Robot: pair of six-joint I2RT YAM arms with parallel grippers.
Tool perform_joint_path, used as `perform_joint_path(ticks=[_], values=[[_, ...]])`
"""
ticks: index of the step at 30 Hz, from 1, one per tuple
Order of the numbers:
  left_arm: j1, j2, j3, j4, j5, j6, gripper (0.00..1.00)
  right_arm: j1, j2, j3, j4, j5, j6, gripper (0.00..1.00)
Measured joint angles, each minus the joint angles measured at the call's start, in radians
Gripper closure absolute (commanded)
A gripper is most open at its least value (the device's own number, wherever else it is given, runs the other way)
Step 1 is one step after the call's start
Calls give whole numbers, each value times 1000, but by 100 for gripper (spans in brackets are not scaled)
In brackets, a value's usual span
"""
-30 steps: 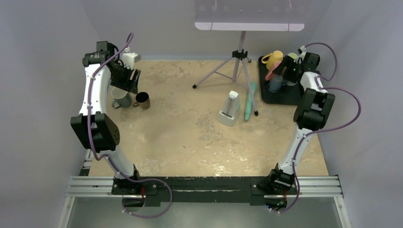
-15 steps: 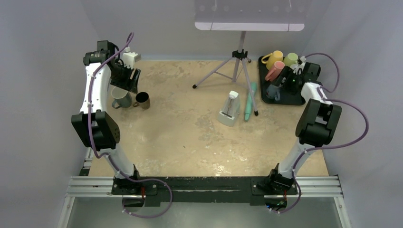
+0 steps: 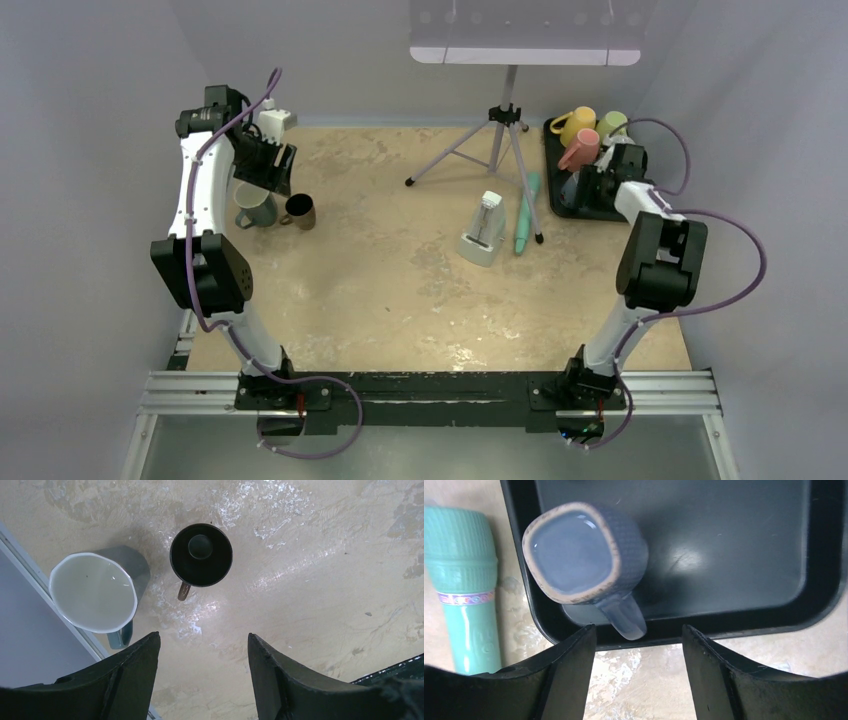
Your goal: Turn the mug right side up
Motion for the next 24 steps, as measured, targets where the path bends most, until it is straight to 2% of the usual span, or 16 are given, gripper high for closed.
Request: perform_joint_path(ticks=[3,6,8,10,12,17,20,24], values=[[0,0,7,-2,3,0,32,35,43,0,-3,37,-41,35],[0,0,13,-3,8,0,32,58,72,8,-1,48,-70,45],[0,0,13,-5,8,0,32,64,95,29,4,57,-88,60],[0,-1,13,-6,8,0,32,63,125,59,7,59,-99,84],[0,-1,13,-7,8,0,32,63,145,73,14,64,-109,100],[0,-15,11,-8,8,0,31,60,148,74,23,68,-108,100],[-5,-40,8,-16,14,0,27,58,136,72,7,68,-99,100],[-22,-77,8,-40,55,-14,23,58,50,32,-13,67,-61,100]])
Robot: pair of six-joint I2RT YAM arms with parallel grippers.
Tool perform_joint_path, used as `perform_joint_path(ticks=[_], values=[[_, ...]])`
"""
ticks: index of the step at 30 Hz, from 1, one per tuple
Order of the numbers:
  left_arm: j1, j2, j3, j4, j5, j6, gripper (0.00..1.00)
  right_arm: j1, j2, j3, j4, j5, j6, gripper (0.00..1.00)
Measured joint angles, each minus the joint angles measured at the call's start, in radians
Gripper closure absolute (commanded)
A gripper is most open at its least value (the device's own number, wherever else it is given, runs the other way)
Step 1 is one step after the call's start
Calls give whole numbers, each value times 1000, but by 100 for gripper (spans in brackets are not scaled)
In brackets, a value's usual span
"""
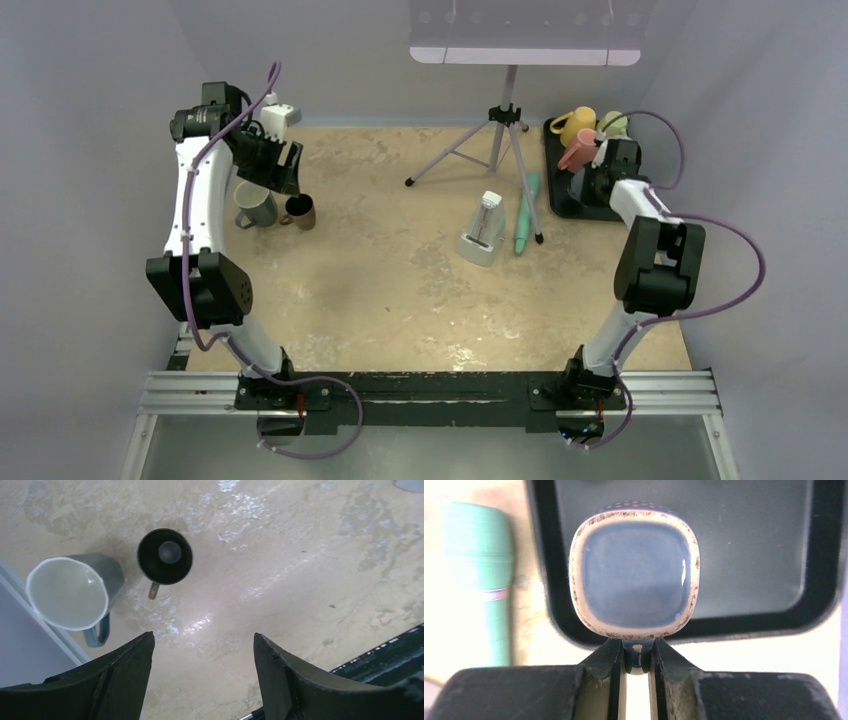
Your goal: Turn the mug right side up
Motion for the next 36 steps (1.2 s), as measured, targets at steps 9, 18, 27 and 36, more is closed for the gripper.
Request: perform_joint_path(ticks=[9,18,27,36], values=[[-99,-18,72,-67,199,-92,20,20,-474,-117,35,-101,136,100],[-195,-125,14,109,617,-386,0,248,-771,-181,61,-307,252,100],[-319,-292,-330,657,793,-858,13,624,-798,-277,369,-466,531,100],[-357,-293,-429,1048,860,-1184,35,771,-644,-241,552,-530,644,100]])
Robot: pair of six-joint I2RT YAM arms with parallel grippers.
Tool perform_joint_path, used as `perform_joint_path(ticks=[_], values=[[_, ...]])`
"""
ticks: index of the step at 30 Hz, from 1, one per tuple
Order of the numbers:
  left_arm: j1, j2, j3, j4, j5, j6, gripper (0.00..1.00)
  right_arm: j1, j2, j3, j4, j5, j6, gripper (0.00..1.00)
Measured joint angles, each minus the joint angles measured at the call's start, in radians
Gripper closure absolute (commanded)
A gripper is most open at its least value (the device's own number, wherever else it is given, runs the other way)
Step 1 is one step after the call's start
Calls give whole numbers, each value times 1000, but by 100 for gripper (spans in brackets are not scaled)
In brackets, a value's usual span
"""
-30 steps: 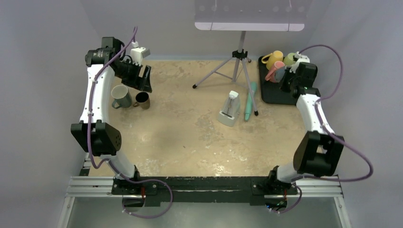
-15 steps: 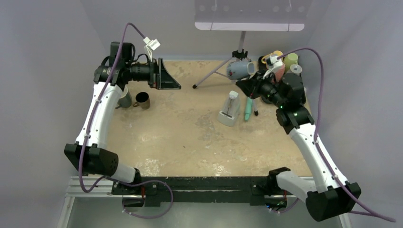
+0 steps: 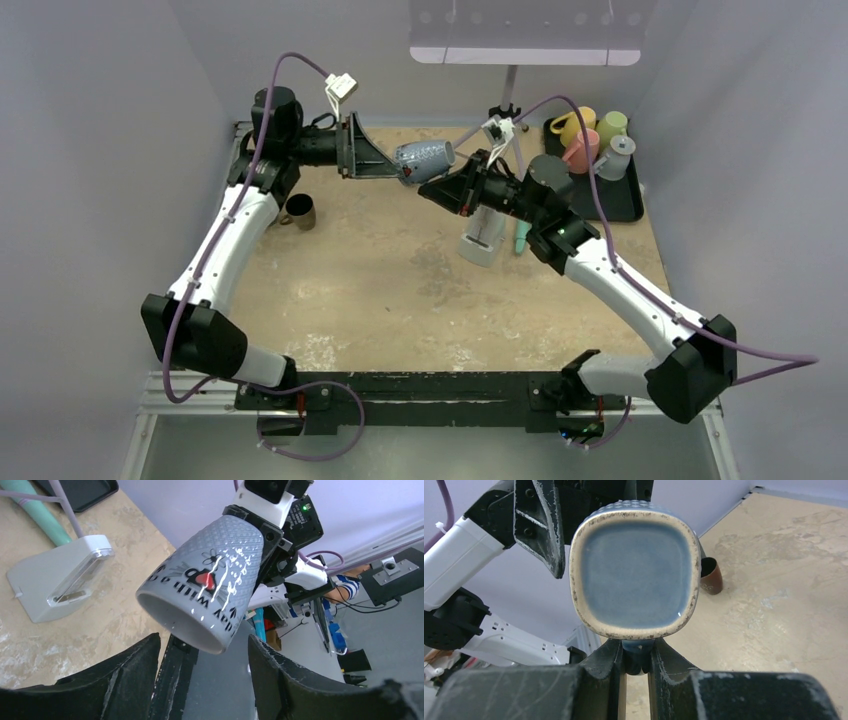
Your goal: Turn the mug right side up
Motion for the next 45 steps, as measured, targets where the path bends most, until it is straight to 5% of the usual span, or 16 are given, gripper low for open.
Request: perform_joint_path(ticks=[6,7,9,10,11,14,18,22,28,36,45], values=[[-23,-8,-55,232,29,-179,53,58,66,28,72,-7,33,100],[-25,-9,-69,273,39,-217,62,68,79,31,92,-4,38,100],[-23,-8,-88,346,50,-296,97,72,108,45,121,-1,46,100],[-21,-8,-90,367,45,-320,100,72,122,51,128,4,47,100],[-19,-8,-90,406,46,-327,100,72,134,56,129,5,68,100],[-11,-10,-64,389,54,-273,100,80,145,68,127,0,98,51],[-14,14,121,-43,-63,48,100,95,146,124,-5,24,13,20],[-2,111,393,-507,-366,461,100,104,140,182,-148,108,-89,16],[48,294,550,-891,-765,906,100,102,121,205,-323,244,-196,16],[63,690,719,-1025,-1112,1180,100,102,123,273,-460,340,-279,16],[84,865,776,-1036,-1223,1315,100,102,117,276,-522,421,-309,16]])
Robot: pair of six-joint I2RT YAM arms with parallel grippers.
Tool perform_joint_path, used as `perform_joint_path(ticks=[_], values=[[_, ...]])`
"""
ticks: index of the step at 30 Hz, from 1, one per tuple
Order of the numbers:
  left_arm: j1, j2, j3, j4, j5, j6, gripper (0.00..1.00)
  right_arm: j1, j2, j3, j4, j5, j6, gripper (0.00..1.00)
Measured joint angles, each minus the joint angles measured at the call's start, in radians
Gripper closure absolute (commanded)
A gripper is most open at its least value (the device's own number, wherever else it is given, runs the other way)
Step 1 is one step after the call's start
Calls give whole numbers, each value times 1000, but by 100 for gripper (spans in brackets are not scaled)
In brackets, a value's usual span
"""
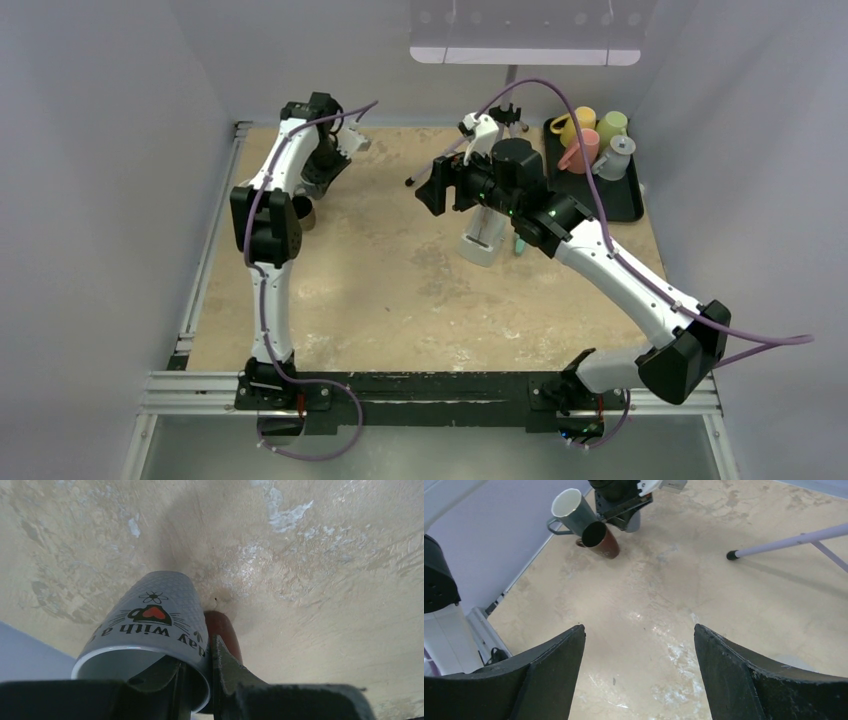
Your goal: Turn the mug right side up
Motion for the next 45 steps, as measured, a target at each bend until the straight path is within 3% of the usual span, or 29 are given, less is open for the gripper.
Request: perform_joint_path(ticks=[12,18,22,24,30,34,39,45], values=[[18,34,-37,-18,105,52,100,0,-6,-5,-47,69,-14,16],[17,44,-58,-9,121,52,86,0,-6,-5,-75,125,-16,15],[17,44,-60,17,114,50,83,-4,-6,-5,-84,145,-16,16],[17,43,-63,38,109,50,78,-5,-6,-5,-84,152,-16,16],[17,43,-81,72,109,52,38,-5,-9,-5,-86,164,-21,15],[18,37,-95,71,132,28,20,-5,-20,-5,-90,176,-26,15],[18,-60,-132,71,187,-23,15,-5,-25,-5,-91,180,-32,15],[24,-397,-268,75,251,-80,17,-5,-25,-5,-101,180,-34,15]])
